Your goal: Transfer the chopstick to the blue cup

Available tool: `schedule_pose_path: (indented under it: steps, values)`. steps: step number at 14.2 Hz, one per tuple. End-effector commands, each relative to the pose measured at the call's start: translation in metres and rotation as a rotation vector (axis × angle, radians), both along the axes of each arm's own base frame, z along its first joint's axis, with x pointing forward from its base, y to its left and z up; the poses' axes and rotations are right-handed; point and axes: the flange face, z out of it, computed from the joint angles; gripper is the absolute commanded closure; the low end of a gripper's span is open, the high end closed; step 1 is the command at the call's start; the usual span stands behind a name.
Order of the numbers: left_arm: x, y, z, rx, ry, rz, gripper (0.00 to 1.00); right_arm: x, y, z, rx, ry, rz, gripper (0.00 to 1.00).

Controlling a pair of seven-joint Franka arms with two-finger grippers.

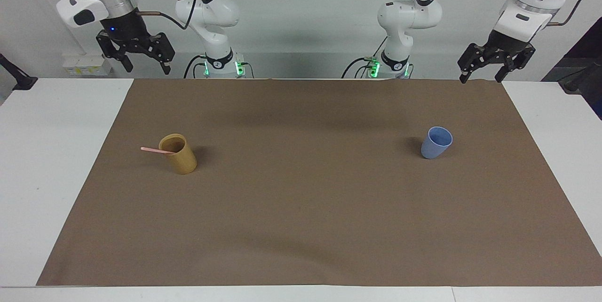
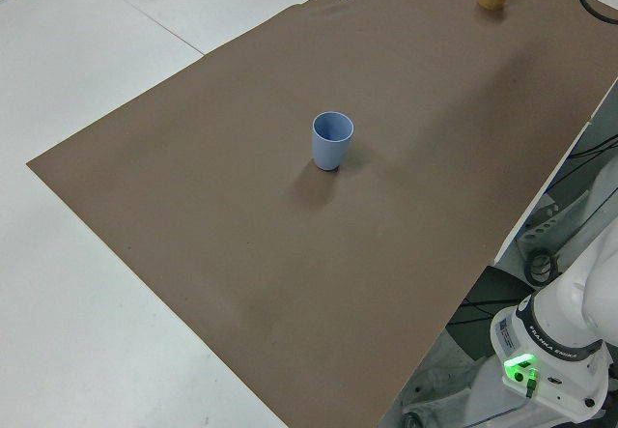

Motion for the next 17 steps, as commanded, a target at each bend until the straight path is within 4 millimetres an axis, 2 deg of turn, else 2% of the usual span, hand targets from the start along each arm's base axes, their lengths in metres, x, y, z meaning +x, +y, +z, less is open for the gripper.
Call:
schedule_pose_path:
  steps: [1,5,15,17]
  values:
    - [-0.004,0.0047,0.0022,0.004,0.006,0.006,0.0,-0.0027,-0.0091,0.0011,0.016,-0.006,-0.02,0.0]
    - [-0.0039,0.0065,0.0022,0.006,0.006,0.008,0.0,-0.0036,-0.0023,0.0014,0.018,-0.003,-0.001,0.0]
    - [-0.0045,0.0065,0.0014,0.006,0.009,0.005,0.0,-0.0037,-0.0056,0.0014,0.018,-0.003,-0.008,0.0]
    - [-0.0109,0.0067,-0.003,0.007,0.015,0.005,0.0,-0.0037,-0.0056,0.0014,0.018,-0.003,-0.008,0.0]
